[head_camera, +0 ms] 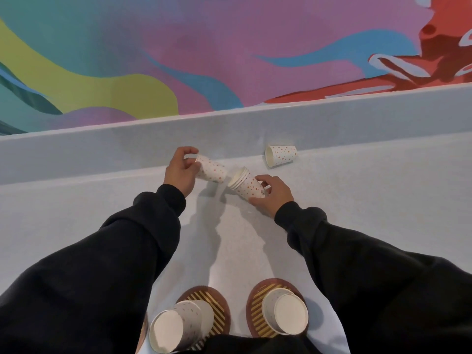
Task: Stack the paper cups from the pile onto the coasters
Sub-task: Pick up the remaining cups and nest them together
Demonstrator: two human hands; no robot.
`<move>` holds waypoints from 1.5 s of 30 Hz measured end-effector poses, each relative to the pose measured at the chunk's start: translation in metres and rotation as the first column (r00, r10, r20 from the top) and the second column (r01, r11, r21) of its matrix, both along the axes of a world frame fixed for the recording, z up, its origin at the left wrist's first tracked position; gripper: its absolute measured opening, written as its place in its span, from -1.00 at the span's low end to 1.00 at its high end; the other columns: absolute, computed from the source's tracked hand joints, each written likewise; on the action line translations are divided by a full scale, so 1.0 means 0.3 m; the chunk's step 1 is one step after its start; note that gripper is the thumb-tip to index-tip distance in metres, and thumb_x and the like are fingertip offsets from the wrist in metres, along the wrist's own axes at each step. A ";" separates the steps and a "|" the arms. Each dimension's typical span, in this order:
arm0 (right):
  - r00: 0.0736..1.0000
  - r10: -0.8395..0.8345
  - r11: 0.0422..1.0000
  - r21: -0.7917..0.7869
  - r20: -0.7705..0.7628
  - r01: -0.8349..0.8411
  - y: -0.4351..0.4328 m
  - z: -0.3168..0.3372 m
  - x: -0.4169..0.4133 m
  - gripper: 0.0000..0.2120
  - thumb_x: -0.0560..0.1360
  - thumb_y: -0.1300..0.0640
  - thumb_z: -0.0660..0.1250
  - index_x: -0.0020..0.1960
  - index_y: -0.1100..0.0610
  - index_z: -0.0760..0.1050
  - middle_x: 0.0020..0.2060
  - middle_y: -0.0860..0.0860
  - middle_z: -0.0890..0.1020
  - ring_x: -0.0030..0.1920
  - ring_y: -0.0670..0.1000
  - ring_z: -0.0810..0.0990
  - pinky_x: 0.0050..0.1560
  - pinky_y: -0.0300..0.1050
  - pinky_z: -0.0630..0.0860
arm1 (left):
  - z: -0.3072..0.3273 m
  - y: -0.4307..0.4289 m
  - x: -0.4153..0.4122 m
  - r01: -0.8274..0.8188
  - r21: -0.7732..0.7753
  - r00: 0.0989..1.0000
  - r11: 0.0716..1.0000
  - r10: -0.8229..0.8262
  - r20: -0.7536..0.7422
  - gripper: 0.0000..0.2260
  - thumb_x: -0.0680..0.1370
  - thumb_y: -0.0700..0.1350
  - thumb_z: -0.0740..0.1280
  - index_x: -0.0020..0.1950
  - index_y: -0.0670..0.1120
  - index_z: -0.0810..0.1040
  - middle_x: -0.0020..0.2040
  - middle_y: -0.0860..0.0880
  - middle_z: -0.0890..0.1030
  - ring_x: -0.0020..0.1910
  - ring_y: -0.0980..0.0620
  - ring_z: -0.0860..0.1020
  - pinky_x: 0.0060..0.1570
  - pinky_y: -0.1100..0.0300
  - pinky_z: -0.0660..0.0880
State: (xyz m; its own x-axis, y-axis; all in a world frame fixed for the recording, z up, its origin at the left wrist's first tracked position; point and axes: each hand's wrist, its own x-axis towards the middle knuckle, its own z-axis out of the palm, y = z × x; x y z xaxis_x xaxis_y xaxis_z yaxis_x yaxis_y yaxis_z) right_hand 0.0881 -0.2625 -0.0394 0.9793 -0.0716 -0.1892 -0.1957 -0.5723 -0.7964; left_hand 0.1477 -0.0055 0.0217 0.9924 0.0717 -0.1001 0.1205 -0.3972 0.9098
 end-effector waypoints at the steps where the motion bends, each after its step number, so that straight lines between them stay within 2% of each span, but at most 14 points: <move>1: 1.000 0.002 1.000 0.008 0.006 -0.002 0.006 0.005 -0.001 -0.40 0.39 0.00 0.60 0.37 0.01 0.46 0.13 0.00 0.50 0.08 0.02 0.53 -0.08 -0.27 0.51 | 0.011 -0.025 -0.007 0.033 -0.023 0.999 0.999 -0.032 0.014 -0.74 0.61 -0.26 0.30 0.20 0.06 0.52 0.04 -0.03 0.69 0.07 0.02 0.63 0.02 0.16 0.54; 5: 0.999 -0.001 0.999 0.052 0.040 -0.001 0.022 0.014 0.002 -0.42 0.37 0.00 0.62 0.33 -0.02 0.49 0.12 0.00 0.52 0.06 0.00 0.55 -0.08 -0.28 0.53 | 0.020 -0.099 -0.037 0.111 -0.046 0.994 0.993 -0.111 -0.002 -0.78 0.62 -0.24 0.33 0.20 0.04 0.53 0.07 -0.03 0.71 0.06 0.04 0.65 -0.04 0.24 0.52; 13: 0.995 0.031 0.994 0.101 0.090 -0.040 0.054 0.042 -0.003 -0.47 0.34 0.03 0.62 0.26 -0.03 0.55 0.12 0.02 0.56 0.04 -0.05 0.54 -0.10 -0.34 0.44 | 0.027 -0.109 -0.084 0.264 -0.056 0.963 0.963 -0.266 -0.030 -0.77 0.58 -0.22 0.39 0.14 0.08 0.65 -0.11 0.05 0.73 -0.03 0.04 0.65 0.02 0.14 0.52; 19: 0.995 0.031 0.968 0.246 0.096 -0.053 0.058 0.088 -0.005 -0.47 0.34 0.09 0.63 0.26 -0.05 0.58 0.12 -0.03 0.61 0.06 -0.10 0.58 -0.08 -0.32 0.51 | 0.070 -0.110 -0.111 0.338 -0.011 0.940 0.941 -0.338 -0.044 -0.57 0.49 -0.30 0.50 0.28 0.06 0.58 0.03 -0.03 0.72 0.03 0.01 0.70 0.00 0.15 0.62; 24: 0.996 -0.004 0.936 0.350 0.092 -0.029 0.008 0.103 0.028 -0.50 0.35 0.03 0.65 0.23 -0.04 0.57 0.12 -0.04 0.61 0.08 -0.03 0.61 0.03 -0.16 0.62 | 0.080 -0.130 -0.106 0.249 -0.019 0.967 0.968 -0.250 -0.044 -0.55 0.53 -0.30 0.46 0.35 0.06 0.51 0.16 -0.05 0.68 0.13 -0.01 0.67 0.02 0.16 0.64; 27: 0.982 -0.128 0.975 0.199 0.140 0.098 -0.069 0.077 0.097 -0.53 0.41 -0.04 0.60 0.25 0.03 0.56 0.17 -0.04 0.57 0.11 -0.01 0.56 0.14 -0.11 0.54 | 0.080 -0.128 -0.085 0.182 -0.043 0.979 0.982 -0.185 -0.083 -0.55 0.57 -0.29 0.43 0.36 0.07 0.45 0.22 -0.10 0.64 0.15 -0.08 0.65 -0.02 0.20 0.62; 30: 0.975 -0.160 0.965 -0.184 0.156 0.188 -0.185 0.045 0.195 -0.48 0.33 -0.10 0.56 0.24 -0.02 0.56 0.21 0.03 0.59 0.17 0.10 0.59 0.21 0.02 0.56 | 0.072 -0.129 -0.061 0.112 -0.088 0.983 0.990 -0.124 -0.136 -0.56 0.60 -0.29 0.39 0.41 0.03 0.43 0.27 -0.15 0.61 0.18 -0.13 0.62 -0.05 0.23 0.59; 31: 0.985 -0.122 0.937 -0.313 0.123 0.155 -0.222 0.031 0.226 -0.44 0.32 -0.13 0.54 0.29 -0.06 0.52 0.28 0.05 0.57 0.24 0.15 0.58 0.25 0.07 0.56 | 0.070 -0.130 -0.055 0.090 -0.108 0.983 0.990 -0.105 -0.151 -0.55 0.60 -0.30 0.37 0.43 0.02 0.43 0.28 -0.16 0.59 0.19 -0.14 0.61 -0.04 0.24 0.59; 33: 1.000 -0.005 0.886 -0.463 -0.015 -0.002 -0.266 0.024 0.256 -0.33 0.41 -0.03 0.52 0.47 -0.13 0.36 0.52 0.06 0.36 0.47 0.21 0.38 0.43 0.14 0.43 | 0.064 -0.133 -0.046 0.066 -0.122 0.980 0.990 -0.087 -0.177 -0.55 0.61 -0.32 0.35 0.46 -0.01 0.41 0.29 -0.16 0.56 0.20 -0.14 0.59 -0.08 0.27 0.58; 34: 0.997 0.041 0.865 -0.497 -0.073 -0.072 -0.275 0.027 0.264 -0.29 0.46 0.03 0.49 0.54 -0.14 0.27 0.59 0.05 0.24 0.54 0.21 0.28 0.49 0.15 0.36 | 0.059 -0.132 -0.042 0.063 -0.118 0.979 0.991 -0.085 -0.186 -0.55 0.62 -0.32 0.33 0.47 -0.02 0.41 0.29 -0.16 0.55 0.19 -0.14 0.58 -0.10 0.29 0.57; 36: 0.988 0.097 0.838 -0.526 -0.120 -0.146 -0.282 0.020 0.282 -0.25 0.50 0.12 0.45 0.58 -0.15 0.20 0.63 0.04 0.17 0.56 0.20 0.22 0.51 0.17 0.33 | 0.048 -0.132 -0.035 0.061 -0.107 0.976 0.992 -0.081 -0.200 -0.55 0.62 -0.33 0.32 0.48 -0.02 0.41 0.29 -0.16 0.55 0.18 -0.14 0.57 -0.15 0.31 0.56; 41: 0.993 0.096 0.818 -0.563 -0.075 -0.121 -0.270 0.009 0.306 -0.30 0.48 0.24 0.44 0.50 -0.15 0.27 0.45 0.05 0.37 0.31 0.21 0.46 0.30 0.17 0.50 | 0.024 -0.127 -0.019 0.048 -0.093 0.971 0.995 -0.068 -0.230 -0.54 0.62 -0.34 0.31 0.48 -0.04 0.40 0.29 -0.17 0.54 0.20 -0.16 0.56 -0.20 0.32 0.59; 43: 0.990 0.117 0.788 -0.599 -0.083 -0.143 -0.269 0.015 0.305 -0.38 0.48 0.19 0.43 0.44 -0.14 0.31 0.30 0.07 0.45 0.19 0.19 0.50 0.21 0.14 0.53 | 0.017 -0.125 -0.019 0.045 -0.095 0.969 0.995 -0.066 -0.240 -0.54 0.62 -0.35 0.32 0.48 -0.04 0.40 0.31 -0.17 0.55 0.22 -0.18 0.57 -0.18 0.30 0.60; 45: 0.974 0.152 0.786 -0.576 -0.170 -0.223 -0.265 0.016 0.297 -0.48 0.49 0.08 0.40 0.39 -0.15 0.34 0.17 0.07 0.51 0.11 0.18 0.54 0.16 0.15 0.55 | 0.011 -0.124 -0.021 0.040 -0.100 0.968 0.994 -0.063 -0.243 -0.55 0.62 -0.34 0.33 0.46 -0.03 0.39 0.31 -0.18 0.56 0.23 -0.20 0.58 -0.19 0.31 0.61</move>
State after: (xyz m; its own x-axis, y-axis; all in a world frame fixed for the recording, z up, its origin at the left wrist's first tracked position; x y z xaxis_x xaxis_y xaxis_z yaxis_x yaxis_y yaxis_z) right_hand 0.1772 -0.3421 -0.0345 0.9608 -0.0207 -0.2765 -0.0993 -0.9568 -0.2734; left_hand 0.1414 -0.0425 0.0251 0.9385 -0.0005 -0.3454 0.3267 -0.3230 0.8882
